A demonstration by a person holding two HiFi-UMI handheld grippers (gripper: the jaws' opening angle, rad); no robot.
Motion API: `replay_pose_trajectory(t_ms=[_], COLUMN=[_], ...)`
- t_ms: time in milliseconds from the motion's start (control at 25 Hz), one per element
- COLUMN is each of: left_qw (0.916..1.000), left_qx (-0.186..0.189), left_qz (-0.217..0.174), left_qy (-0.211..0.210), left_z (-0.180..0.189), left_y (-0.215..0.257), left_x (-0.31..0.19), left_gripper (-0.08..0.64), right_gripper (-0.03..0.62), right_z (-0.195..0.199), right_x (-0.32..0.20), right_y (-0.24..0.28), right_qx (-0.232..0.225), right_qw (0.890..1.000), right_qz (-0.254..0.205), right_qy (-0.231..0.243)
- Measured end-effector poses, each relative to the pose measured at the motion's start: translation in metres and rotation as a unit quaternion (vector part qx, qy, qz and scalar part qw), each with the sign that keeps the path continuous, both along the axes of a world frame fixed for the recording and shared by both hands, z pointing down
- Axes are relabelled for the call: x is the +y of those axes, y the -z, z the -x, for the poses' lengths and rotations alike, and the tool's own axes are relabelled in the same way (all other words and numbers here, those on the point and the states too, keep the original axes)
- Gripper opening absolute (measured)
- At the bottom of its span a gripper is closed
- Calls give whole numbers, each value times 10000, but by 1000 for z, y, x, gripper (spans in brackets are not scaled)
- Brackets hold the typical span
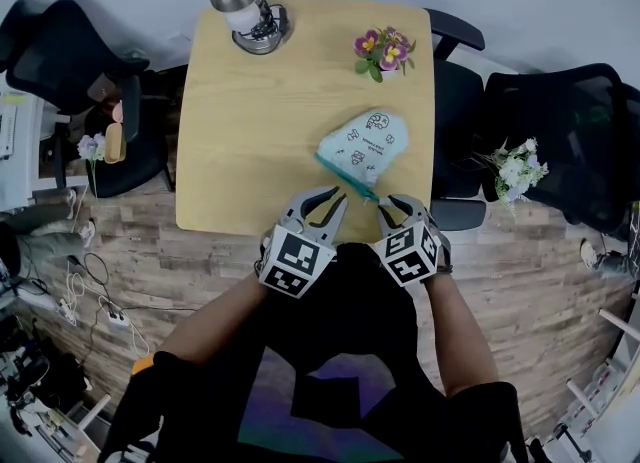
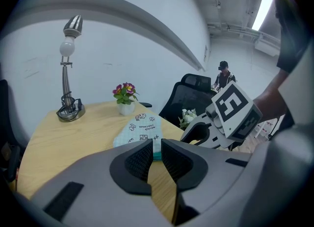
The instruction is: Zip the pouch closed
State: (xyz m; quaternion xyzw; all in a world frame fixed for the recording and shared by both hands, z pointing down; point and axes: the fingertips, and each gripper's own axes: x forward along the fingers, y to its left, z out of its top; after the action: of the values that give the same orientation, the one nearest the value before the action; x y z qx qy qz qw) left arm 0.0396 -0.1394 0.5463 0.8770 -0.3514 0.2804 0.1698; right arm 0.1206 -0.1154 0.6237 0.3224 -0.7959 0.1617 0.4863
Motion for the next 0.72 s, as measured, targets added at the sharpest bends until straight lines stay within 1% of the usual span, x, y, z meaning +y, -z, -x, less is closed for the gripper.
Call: replay_pose_trajectory(t_ms=[240,360,480,600,720], left_qw=[9999,9997,9996,9994,9990], left_qx=[-18,-31,-8,-11,24], left_qz=[-5,-24,-65,-105,-160], left_qy=[-135,-223,-265,-331,-405], left_z=[-3,-4,-5,-6,-9], left_y=[1,0,3,6,11], left_x=[2,4,3,2,1], left_gripper=[55,55,55,55,55], right_gripper=[109,89,49,37,34], right_z=[1,0,0,2,4], right_x=[-1,-3,-4,-4,-6], right_y=[-11,-13,-10,2,22], right_qx=[87,125,133,-9,-323], right_qw=[9999,9999,9999,9999,9989], right_qz=[88,85,78,142,214], right_qy=[58,28,-4,-58,-272])
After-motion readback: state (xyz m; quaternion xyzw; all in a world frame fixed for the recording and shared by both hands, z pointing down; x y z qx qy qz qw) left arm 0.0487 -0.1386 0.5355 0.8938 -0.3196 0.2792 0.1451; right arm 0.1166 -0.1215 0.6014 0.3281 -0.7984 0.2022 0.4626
